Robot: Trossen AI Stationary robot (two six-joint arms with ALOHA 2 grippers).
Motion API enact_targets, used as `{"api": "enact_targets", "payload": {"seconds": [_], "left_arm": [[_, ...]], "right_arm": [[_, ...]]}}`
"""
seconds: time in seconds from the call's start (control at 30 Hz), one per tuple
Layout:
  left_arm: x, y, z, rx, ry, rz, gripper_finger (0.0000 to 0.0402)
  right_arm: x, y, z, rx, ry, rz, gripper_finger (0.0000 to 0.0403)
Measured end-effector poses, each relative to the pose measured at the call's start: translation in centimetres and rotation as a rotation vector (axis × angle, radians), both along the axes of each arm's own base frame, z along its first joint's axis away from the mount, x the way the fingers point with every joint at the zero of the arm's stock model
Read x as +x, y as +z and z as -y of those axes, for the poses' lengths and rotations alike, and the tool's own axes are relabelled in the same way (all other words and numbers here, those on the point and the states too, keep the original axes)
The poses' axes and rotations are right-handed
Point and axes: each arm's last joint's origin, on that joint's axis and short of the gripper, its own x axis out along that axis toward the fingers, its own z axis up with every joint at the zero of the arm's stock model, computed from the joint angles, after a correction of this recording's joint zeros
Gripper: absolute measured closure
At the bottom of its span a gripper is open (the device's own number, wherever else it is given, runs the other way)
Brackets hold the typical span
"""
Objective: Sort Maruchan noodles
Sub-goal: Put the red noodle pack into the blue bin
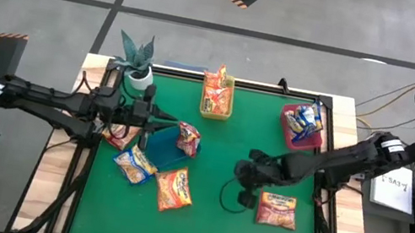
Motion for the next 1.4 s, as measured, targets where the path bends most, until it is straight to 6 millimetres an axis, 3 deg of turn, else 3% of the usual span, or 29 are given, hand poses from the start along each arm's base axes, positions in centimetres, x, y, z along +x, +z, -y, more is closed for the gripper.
{"api": "enact_targets", "payload": {"seconds": [0.1, 0.23, 0.43, 0.63, 0.83, 1.13, 1.4], "left_arm": [[0.2, 0.0, 0.0, -0.003, 0.000, -0.003, 0.0363], [0.5, -0.2, 0.0, -0.016, 0.001, -0.013, 0.0363], [0.7, -0.4, 0.4, -0.095, -0.018, -0.022, 0.0363], [1.4, -0.6, 2.3, -0.116, -0.108, -0.008, 0.0363], [2.4, -0.8, 4.4, -0.118, -0.202, 0.042, 0.0363], [4.3, -2.3, 6.9, -0.141, -0.276, 0.044, 0.0363], [6.6, -5.0, 9.3, -0.175, -0.329, 0.010, 0.0363]], "right_arm": [[-1.0, 1.7, 0.4, 0.153, 0.053, -0.145, 0.0390], [-3.4, 2.0, 0.3, 0.301, -0.097, -0.403, 0.0390], [-7.4, -1.3, -1.7, 0.395, -0.192, -0.777, 0.0390], [-9.9, -5.0, -3.2, 0.340, -0.277, -0.927, 0.0390], [-9.1, -6.7, -4.0, 0.298, -0.266, -0.756, 0.0390], [-4.8, -5.5, -4.6, 0.068, -0.146, -0.054, 0.0390], [-3.5, -4.6, -5.2, 0.059, -0.089, 0.138, 0.0390]]}}
